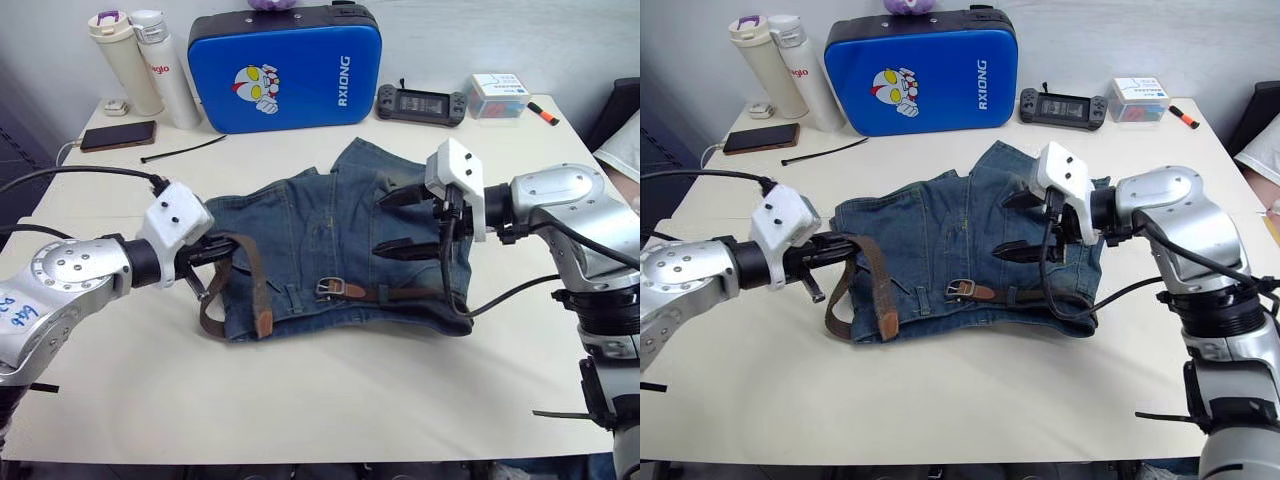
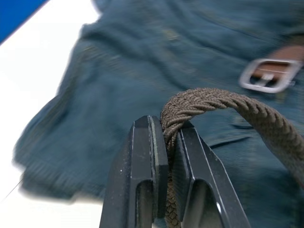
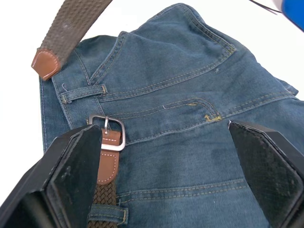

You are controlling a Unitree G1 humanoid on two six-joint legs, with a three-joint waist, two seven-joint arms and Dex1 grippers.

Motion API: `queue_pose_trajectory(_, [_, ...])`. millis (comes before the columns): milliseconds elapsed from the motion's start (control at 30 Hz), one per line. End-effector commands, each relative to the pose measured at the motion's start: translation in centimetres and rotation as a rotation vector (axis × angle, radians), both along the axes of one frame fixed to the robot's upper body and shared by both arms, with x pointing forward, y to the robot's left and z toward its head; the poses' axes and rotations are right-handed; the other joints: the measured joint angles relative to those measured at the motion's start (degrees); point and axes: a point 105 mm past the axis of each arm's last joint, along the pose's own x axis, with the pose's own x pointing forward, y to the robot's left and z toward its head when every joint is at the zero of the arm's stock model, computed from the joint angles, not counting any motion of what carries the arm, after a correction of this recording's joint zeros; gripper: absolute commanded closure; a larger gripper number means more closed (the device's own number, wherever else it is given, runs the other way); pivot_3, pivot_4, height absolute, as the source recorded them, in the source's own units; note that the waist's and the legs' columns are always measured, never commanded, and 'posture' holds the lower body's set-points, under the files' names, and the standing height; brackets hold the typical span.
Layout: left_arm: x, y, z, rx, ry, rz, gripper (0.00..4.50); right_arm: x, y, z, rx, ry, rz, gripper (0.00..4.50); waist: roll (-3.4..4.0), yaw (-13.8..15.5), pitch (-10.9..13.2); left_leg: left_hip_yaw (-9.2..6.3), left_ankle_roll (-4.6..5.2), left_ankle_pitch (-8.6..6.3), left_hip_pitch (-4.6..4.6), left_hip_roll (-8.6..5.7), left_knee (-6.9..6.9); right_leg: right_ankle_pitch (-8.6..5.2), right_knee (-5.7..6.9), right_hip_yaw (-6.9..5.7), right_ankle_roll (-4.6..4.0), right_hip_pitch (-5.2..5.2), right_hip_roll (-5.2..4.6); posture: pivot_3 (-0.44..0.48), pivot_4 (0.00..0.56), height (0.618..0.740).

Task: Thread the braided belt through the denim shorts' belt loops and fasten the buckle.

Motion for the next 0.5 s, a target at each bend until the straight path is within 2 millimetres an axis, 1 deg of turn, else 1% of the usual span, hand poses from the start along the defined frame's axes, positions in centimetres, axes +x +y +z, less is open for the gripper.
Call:
queue_pose_trajectory(33, [0.0,-0.7,0.5,0.012,0.002,-0.09,4.47,-2.4,0.6,1.3,0.018,-0.015,0.062,0.0,0.0,0.0,0.0,-0.01,0.0,0.0,-0.01,0.01,0.0,0.0,-0.01,-0.02,0.0,0.0,0.01,0.0,0.15,0.677])
queue_pose_trajectory(100, [0.4,-1.0,1.0,-0.031,0.04,-0.094,4.47,-3.6,1.0,0.8,0.017,0.026,0.09,0.0,-0.03,-0.1,0.0,0.0,0.0,0.01,-0.01,0.01,0.0,0.0,0.0,-0.02,0.0,0.0,0.01,0.0,0.15,0.677])
queue_pose_trajectory(167, [1.0,-1.2,1.9,-0.095,0.073,-0.072,4.47,-4.5,1.6,0.4,0.03,0.057,0.106,0.0,-0.06,0.1,0.0,-0.01,0.01,0.02,-0.01,0.02,0.0,0.0,0.02,-0.02,0.0,0.0,0.02,0.0,0.15,0.677])
queue_pose_trajectory(233, [1.6,-1.4,3.1,-0.159,0.1,-0.054,4.47,-4.8,1.9,0.1,0.043,0.063,0.099,0.0,-0.1,0.1,0.1,-0.03,0.02,0.03,-0.02,0.01,0.01,0.01,0.03,-0.03,0.01,0.0,0.01,0.0,0.15,0.677])
queue_pose_trajectory(300, [1.9,-1.5,3.6,-0.174,0.114,-0.04,4.47,-4.8,2.0,0.1,0.052,0.064,0.086,0.0,-0.12,0.0,0.1,-0.03,0.05,0.05,-0.01,-0.01,0.02,0.01,0.06,-0.03,0.02,0.0,0.0,0.0,0.15,0.677])
queue_pose_trajectory(367, [1.7,-2.0,3.5,-0.163,0.151,-0.046,4.47,-4.5,2.6,0.2,0.078,0.059,0.06,0.0,-0.12,-0.1,0.1,-0.02,0.05,0.05,-0.01,-0.02,0.0,0.02,0.08,-0.02,0.04,0.0,0.0,0.0,0.15,0.677])
queue_pose_trajectory(433, [1.5,-2.5,2.8,-0.123,0.206,-0.039,4.47,-4.3,3.4,0.3,0.106,0.059,0.043,0.0,-0.12,-0.2,0.1,-0.03,0.04,0.06,0.0,0.0,-0.01,0.02,0.09,-0.02,0.04,0.0,0.01,0.0,0.15,0.677])
queue_pose_trajectory(500, [1.8,-2.7,2.0,-0.104,0.251,0.006,4.47,-4.4,3.9,0.2,0.12,0.063,0.035,0.0,-0.12,-0.1,0.1,-0.02,0.02,0.07,0.0,0.01,-0.02,0.02,0.11,-0.01,0.04,-0.01,0.01,0.0,0.15,0.677])
